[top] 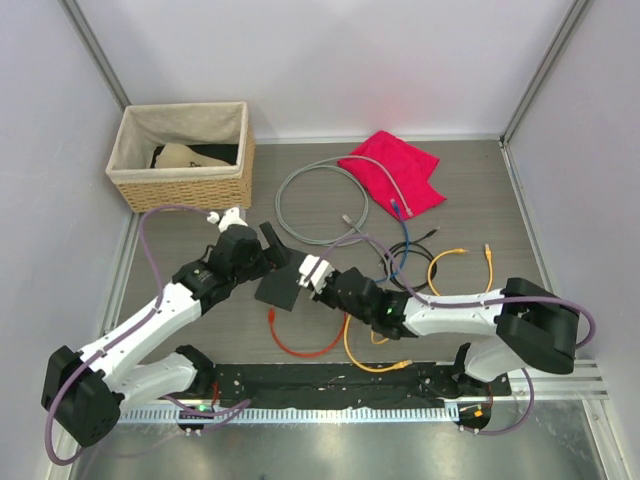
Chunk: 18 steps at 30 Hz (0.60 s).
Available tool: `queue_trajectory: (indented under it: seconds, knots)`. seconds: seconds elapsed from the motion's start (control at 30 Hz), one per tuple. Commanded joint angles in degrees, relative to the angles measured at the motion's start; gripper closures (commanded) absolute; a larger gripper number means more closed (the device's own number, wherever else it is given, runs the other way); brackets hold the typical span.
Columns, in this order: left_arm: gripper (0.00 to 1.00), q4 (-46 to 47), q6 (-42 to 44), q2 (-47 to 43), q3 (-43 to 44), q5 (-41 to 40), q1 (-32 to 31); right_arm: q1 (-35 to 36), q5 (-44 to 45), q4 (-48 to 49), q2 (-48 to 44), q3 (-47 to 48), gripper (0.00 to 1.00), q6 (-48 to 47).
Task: Insert the plug into the switch port
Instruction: Insert the connector into the switch port.
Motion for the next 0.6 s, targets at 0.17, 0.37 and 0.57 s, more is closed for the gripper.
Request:
queue_trajectory:
  seconds: [0.17, 0.37, 0.57]
  knots:
    - [0.07, 19.95, 11.93, 2.16, -11.13, 3.86, 7.88, -11.95, -28.41, -5.66, 1.60, -1.56, 0.99, 8.80]
    - [0.08, 29.89, 17.20, 8.57, -14.30, 6.07, 8.24, -13.27, -30.53, -1.79, 6.53, -0.41, 0.99, 9.07]
    - [0.12, 30.51, 20.46, 14.11, -13.96, 7.75, 8.76, -14.33, -31.15, 1.82, 9.96, -0.06, 0.99, 8.98]
